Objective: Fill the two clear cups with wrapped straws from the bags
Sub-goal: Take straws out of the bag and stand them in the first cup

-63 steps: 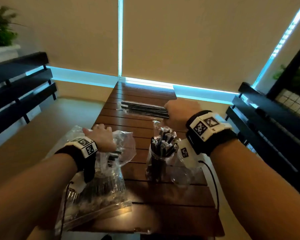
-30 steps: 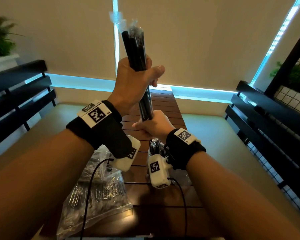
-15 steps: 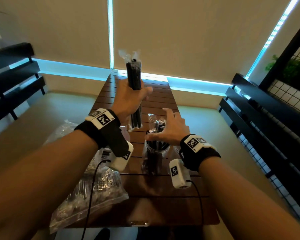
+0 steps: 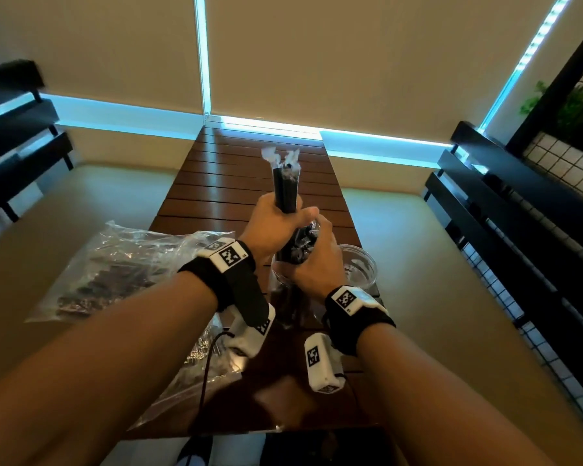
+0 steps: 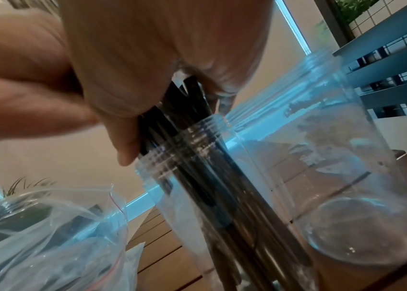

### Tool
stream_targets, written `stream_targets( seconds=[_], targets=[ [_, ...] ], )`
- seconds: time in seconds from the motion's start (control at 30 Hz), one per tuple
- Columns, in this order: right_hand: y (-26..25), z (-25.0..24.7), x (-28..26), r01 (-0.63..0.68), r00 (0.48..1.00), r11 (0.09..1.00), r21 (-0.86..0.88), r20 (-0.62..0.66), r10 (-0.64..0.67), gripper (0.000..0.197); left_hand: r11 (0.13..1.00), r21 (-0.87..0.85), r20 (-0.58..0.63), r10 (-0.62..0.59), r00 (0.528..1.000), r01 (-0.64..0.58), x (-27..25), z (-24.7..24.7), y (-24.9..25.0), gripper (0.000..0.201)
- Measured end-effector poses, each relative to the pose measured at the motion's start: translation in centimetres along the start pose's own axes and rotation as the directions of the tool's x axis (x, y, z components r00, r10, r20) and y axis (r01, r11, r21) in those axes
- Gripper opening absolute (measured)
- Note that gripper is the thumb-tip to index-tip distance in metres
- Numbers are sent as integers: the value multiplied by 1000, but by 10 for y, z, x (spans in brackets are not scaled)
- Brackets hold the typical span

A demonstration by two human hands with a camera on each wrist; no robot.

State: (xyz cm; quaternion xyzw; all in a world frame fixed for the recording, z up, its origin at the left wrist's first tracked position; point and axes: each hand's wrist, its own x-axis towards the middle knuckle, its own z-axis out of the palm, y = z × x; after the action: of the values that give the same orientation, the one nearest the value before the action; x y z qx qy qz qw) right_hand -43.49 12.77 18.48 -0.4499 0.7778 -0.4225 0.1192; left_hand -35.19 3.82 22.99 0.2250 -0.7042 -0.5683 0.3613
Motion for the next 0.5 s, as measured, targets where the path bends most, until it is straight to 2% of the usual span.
stream_targets(
  seconds=[0.07, 0.17, 0.23, 0.3, 0.33, 0.4, 0.47, 0.5],
  targets=[
    [3, 0, 2, 50, 999, 999, -13, 10, -50, 101, 998, 39, 11, -46, 999, 46, -4, 0, -14, 34],
    [6, -1, 7, 61, 997, 998, -10, 50, -60, 105, 986, 157, 30, -61, 998, 56, -8, 1, -30, 31],
    [8, 1, 10, 122, 992, 992, -25, 43, -121, 90, 958, 285, 24, -45, 999, 36, -8, 2, -35, 44],
    [12, 2, 11, 172, 985, 982, -71, 35, -170, 69, 922, 385, -1, -34, 999, 32, -8, 3, -33, 44],
    [14, 1, 12, 167, 986, 982, -88, 38, -164, 66, 902, 430, -22, -15, 1000, 23, -8, 3, -29, 44],
    [17, 1, 15, 132, 991, 985, -113, 53, -127, 70, 883, 470, -65, 51, 997, -15, -6, -2, -18, 59],
    [19, 0, 16, 105, 994, 985, -133, 56, -99, 79, 896, 429, -82, 161, 984, -111, 0, -5, -7, 90],
    [19, -1, 15, 103, 993, 987, -127, 63, -96, 81, 897, 411, -86, 215, 973, -162, 4, -6, -2, 99]
  ],
)
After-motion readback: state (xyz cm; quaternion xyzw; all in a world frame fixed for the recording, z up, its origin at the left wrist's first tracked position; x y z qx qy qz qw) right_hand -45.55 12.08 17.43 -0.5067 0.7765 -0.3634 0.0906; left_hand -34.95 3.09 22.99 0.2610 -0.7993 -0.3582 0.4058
